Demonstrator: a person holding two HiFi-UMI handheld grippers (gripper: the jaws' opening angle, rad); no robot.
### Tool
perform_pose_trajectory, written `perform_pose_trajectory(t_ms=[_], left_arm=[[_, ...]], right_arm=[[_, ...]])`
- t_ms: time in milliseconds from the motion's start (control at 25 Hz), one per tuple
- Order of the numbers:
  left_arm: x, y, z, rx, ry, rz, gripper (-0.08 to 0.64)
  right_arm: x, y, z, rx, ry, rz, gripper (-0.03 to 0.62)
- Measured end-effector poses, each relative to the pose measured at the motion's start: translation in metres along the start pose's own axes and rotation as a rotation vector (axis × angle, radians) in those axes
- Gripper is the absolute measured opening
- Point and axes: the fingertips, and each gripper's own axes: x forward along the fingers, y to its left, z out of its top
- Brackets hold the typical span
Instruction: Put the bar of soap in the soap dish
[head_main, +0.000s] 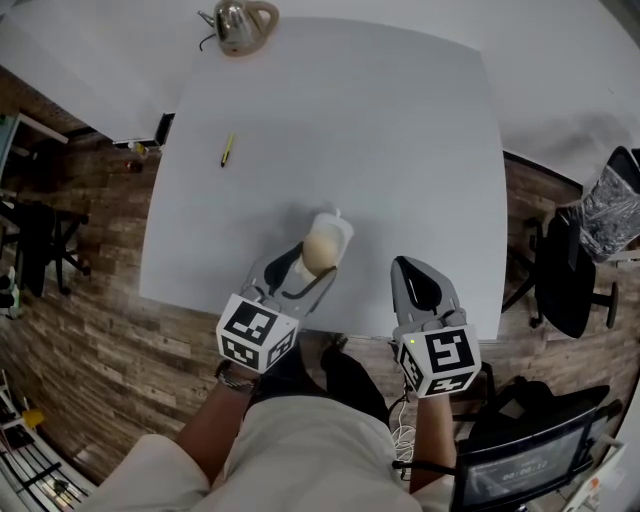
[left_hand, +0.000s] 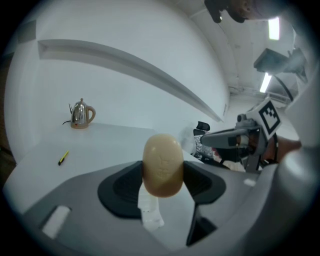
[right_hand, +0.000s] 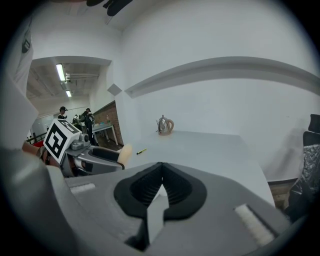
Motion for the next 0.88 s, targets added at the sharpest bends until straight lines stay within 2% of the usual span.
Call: perform_pose_trajectory(t_ms=[880], left_arm=[[0.019,0.008,-0.041,-0.046,0.1,-0.021,0.272]], right_arm=[[0.029,0.0,-0.041,0.024,0.113,0.032,0.002]])
